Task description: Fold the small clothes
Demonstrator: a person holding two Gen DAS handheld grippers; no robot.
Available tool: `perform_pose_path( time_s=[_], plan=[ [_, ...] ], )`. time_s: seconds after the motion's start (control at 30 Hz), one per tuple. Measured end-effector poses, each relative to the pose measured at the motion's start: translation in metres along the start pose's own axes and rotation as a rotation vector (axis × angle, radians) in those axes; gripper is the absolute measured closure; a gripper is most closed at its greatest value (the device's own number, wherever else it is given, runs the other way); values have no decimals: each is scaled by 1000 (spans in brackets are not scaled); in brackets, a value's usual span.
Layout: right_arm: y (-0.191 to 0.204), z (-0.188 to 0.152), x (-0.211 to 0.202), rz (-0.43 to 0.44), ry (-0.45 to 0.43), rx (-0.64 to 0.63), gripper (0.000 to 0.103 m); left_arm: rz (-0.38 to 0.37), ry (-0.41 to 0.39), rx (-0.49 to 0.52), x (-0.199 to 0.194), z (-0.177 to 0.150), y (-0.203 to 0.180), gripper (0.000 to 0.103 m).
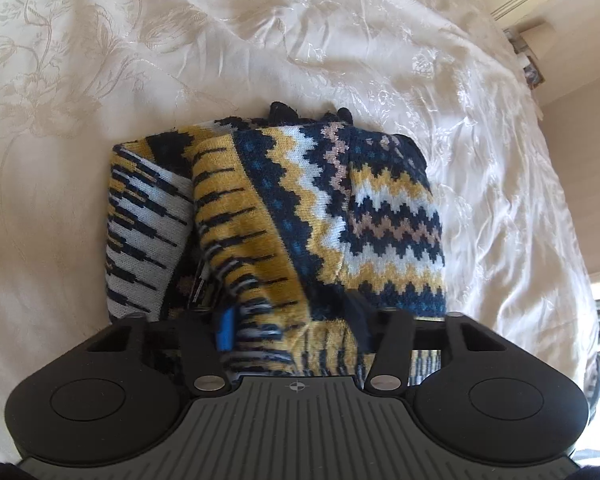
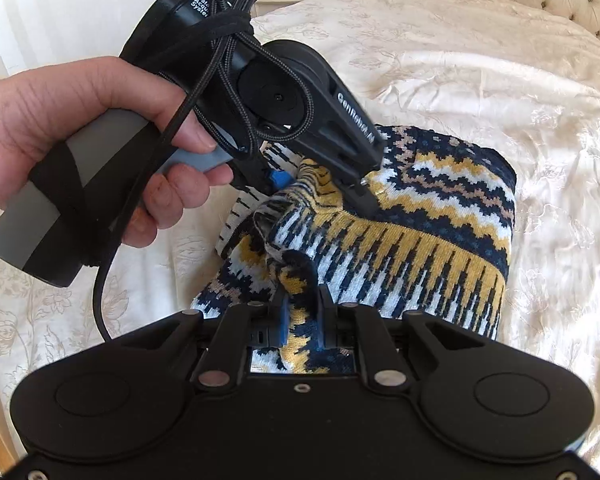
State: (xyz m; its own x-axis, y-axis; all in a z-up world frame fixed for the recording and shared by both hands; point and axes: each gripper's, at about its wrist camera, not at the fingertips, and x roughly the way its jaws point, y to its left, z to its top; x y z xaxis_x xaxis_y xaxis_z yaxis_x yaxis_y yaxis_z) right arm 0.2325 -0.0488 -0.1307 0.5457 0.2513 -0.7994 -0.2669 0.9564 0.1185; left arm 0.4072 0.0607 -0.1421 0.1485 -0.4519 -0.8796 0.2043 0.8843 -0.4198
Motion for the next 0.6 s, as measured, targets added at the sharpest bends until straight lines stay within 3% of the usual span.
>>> perform_pose_path(
  time_s=[0.1,0.3,0.5,0.6],
  plan=[
    [3,1,-4,1,-7,3,83,43,-36,19,-7,-2,-2,89],
    [15,9,-13,69,-34,7,85,41,-173,101,-54,-10,-6,93],
    [32,11,27,123,45,1,84,140,-183,47,-59,-16,24,95],
    [36,7,44,128,98,-32,83,209,-166,18,-54,-19,41,103]
  ],
)
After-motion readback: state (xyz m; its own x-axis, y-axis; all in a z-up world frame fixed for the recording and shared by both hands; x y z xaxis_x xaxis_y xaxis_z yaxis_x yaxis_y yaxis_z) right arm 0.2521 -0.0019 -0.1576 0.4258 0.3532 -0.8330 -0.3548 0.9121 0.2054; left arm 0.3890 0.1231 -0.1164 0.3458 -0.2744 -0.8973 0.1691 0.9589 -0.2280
